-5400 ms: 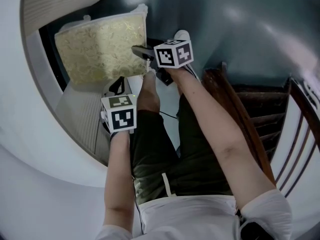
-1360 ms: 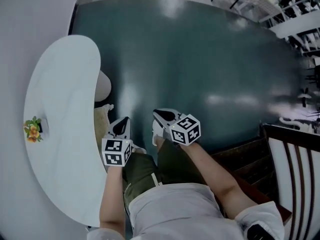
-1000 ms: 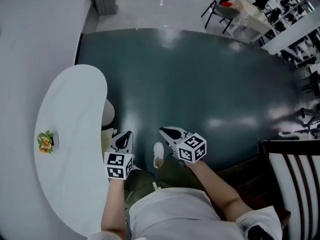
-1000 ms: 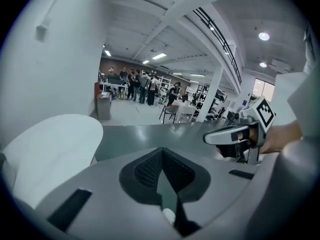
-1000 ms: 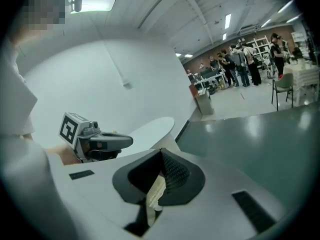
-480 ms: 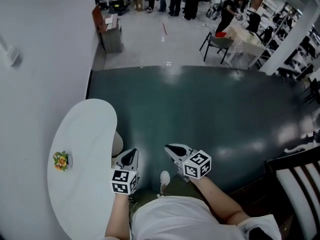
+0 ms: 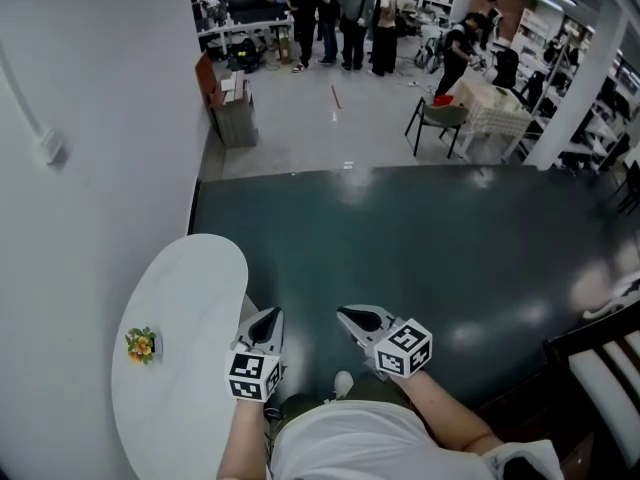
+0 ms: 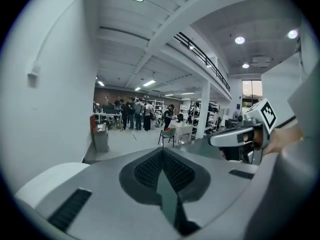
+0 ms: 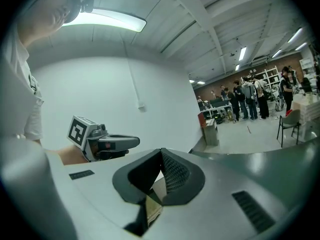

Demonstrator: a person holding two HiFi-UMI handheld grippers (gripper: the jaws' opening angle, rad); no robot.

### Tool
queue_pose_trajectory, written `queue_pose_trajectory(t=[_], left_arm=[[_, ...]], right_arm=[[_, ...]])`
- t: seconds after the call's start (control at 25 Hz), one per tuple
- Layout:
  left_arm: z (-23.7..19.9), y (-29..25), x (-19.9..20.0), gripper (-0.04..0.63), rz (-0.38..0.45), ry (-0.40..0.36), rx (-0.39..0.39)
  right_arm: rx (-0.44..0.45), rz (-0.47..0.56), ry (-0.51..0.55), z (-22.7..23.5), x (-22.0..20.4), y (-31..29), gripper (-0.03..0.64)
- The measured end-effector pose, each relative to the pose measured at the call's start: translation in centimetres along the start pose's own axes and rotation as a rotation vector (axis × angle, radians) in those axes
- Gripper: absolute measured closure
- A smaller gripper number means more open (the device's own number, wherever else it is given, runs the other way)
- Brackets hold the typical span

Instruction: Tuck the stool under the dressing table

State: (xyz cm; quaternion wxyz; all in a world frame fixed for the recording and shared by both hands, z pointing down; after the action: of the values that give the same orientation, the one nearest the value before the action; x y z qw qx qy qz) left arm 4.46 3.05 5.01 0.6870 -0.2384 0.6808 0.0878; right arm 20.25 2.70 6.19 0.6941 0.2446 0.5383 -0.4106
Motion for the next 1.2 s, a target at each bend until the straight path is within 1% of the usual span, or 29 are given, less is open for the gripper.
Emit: queue_pose_trajectory(t=[0.2,0.4,0.72,1.2], left_arm=[[1.0,-0.2,2.3,0.592,0.037,-0.042,-0.021],[1.7,-0.1,3.4,0.592,0.068,-0.073,-0.03],[2.2,0.0,4.0,0.592,0.093,-0.081,-0.031],[1.8,0.1,3.7,0.592,0.121,-0.05,-0.021]], right_arm=[[-0.021,0.035,0.058,0.3,1.9,1.1,0.609],[-0.053,0.072,0.078,1.1,2.9,1.9,0.609],[-0.073,0.101,0.14,0.7,3.9,2.9,0.609],[-0.066,0.095,0.135,0.2,3.3,2.5,0.609]])
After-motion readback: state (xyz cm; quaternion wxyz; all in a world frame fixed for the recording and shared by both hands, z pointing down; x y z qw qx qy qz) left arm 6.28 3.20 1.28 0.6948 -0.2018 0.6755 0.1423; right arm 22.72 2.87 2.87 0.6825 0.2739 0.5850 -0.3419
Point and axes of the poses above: the fingertips, and each gripper's own axes: y backward along the fingers, z to its right, x out of its top, the point moved 3 cm from there along y, backward along the fingers, and after that the axes turned 7 degrees about z, right-handed, at the moved point
